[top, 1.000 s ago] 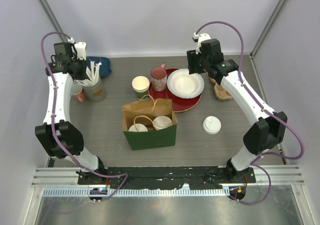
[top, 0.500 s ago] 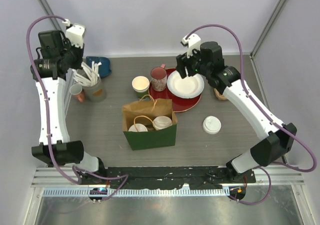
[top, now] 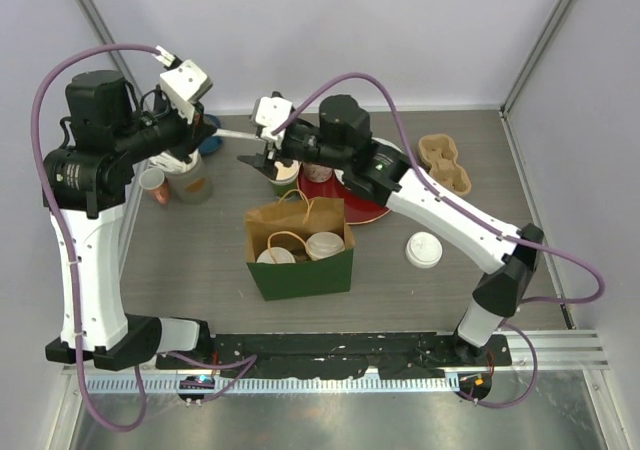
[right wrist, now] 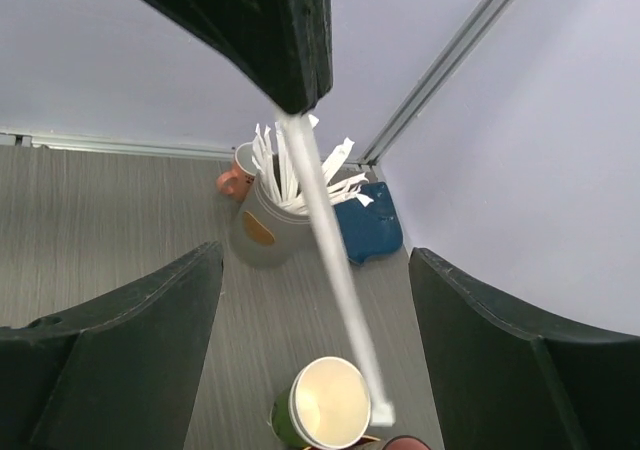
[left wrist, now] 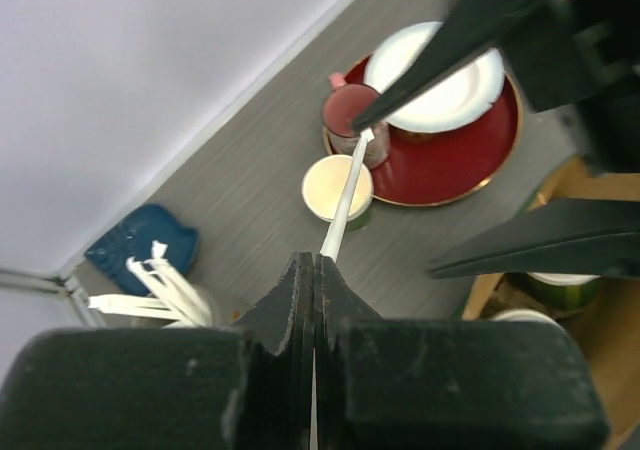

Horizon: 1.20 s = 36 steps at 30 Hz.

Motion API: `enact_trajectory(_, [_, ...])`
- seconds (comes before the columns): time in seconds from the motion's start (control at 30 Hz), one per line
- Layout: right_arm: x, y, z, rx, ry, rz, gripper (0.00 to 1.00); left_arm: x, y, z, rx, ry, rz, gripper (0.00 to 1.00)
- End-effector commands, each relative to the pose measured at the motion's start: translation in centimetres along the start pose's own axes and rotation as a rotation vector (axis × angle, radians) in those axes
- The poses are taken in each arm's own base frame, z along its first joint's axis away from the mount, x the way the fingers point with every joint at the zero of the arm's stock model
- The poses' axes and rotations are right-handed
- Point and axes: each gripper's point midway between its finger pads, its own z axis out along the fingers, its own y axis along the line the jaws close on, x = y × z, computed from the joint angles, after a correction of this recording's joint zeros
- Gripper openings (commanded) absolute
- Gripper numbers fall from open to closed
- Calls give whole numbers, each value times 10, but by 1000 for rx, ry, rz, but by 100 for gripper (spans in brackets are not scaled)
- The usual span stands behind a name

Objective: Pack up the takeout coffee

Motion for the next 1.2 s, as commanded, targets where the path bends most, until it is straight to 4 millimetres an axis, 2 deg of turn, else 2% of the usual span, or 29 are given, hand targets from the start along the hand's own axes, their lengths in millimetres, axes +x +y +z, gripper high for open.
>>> enact_trajectory(0.0, [-17,-7,12,10,-23,-75,80,4,-26,1,117,12,-8,0])
enact_trajectory(0.1, [-14,3,21,-30,-1,-83,79,1,-32,3,144,3,-2,0])
enact_trajectory(0.13, [-14,-1,24,-10,5,-77,78,-2,-34,3,155,-4,3,0])
enact_trajectory(0.17, [-6,-1,30,-3,27,-65,75,-1,-37,2,168,-1,3,0])
enact_trajectory(0.2, [2,0,33,-1,53,-49,67,-3,-38,2,175,-6,12,0])
enact_trajectory(0.23, [-3,-7,33,24,55,-49,63,-4,-40,2,186,-8,11,0])
enact_trajectory(0.27, [5,-7,38,26,74,-41,58,-3,-41,1,189,-7,11,0])
enact_trajectory(0.4, [1,-17,38,80,72,-13,1,-3,-41,1,186,-8,6,0])
enact_trajectory(0.47, [1,-23,35,121,79,-1,1,-7,-35,3,155,-17,-17,0])
enact_trajectory(0.5, [-3,-28,31,143,77,5,1,-6,-30,7,126,-15,-39,4])
enact_trajectory(0.53, [-5,-31,28,160,77,20,1,-18,-20,11,71,-58,-98,25])
enact_trajectory(0.57, [-5,-38,24,201,89,27,1,-17,-1,12,-33,-49,-120,48])
enact_trajectory(0.6, [-13,-43,17,226,81,36,1,-18,9,13,-87,-56,-147,99])
enact_trajectory(0.67, [-21,-56,4,286,75,77,1,-28,35,12,-233,-95,-221,100])
enact_trajectory(0.7, [-32,-70,-12,349,62,100,1,-23,56,8,-356,-80,-243,100])
enact_trajectory(0.73, [-41,-78,-23,370,42,126,1,-25,67,6,-412,-94,-252,100])
enact_trajectory(0.77, [-43,-96,-38,415,18,216,1,-23,75,4,-460,-90,-267,100])
enact_trajectory(0.8, [-48,-95,-44,375,-14,261,1,-12,86,2,-536,-60,-276,100])
enact_trajectory(0.83, [-71,-100,-68,372,-76,307,1,-8,89,2,-557,-51,-277,100])
enact_trajectory(0.87, [-82,-103,-81,350,-130,377,1,0,92,2,-576,-33,-283,100])
enact_trajectory(0.9, [-72,-104,-93,341,-120,392,1,17,91,10,-579,11,-295,100])
enact_trajectory(0.93, [-80,-93,-100,279,-139,385,1,24,92,9,-589,24,-305,100])
enact_trajectory(0.97, [-96,-86,-121,266,-160,373,1,32,92,11,-593,38,-319,100])
enact_trajectory(1.0, [-86,-80,-127,253,-137,418,1,51,90,18,-589,80,-347,100])
enact_trajectory(1.03, [-87,-66,-132,183,-137,438,1,59,93,16,-600,89,-363,100])
enact_trajectory(1.07, [-97,-58,-146,156,-154,458,1,68,93,18,-601,107,-379,100])
enact_trajectory(1.1, [-96,-48,-150,112,-152,495,1,81,93,22,-593,137,-394,100])
enact_trajectory(1.13, [-82,-37,-150,74,-125,528,1,91,96,20,-602,161,-408,100])
enact_trajectory(1.17, [-84,-25,-151,19,-138,533,1,98,96,24,-597,172,-444,100])
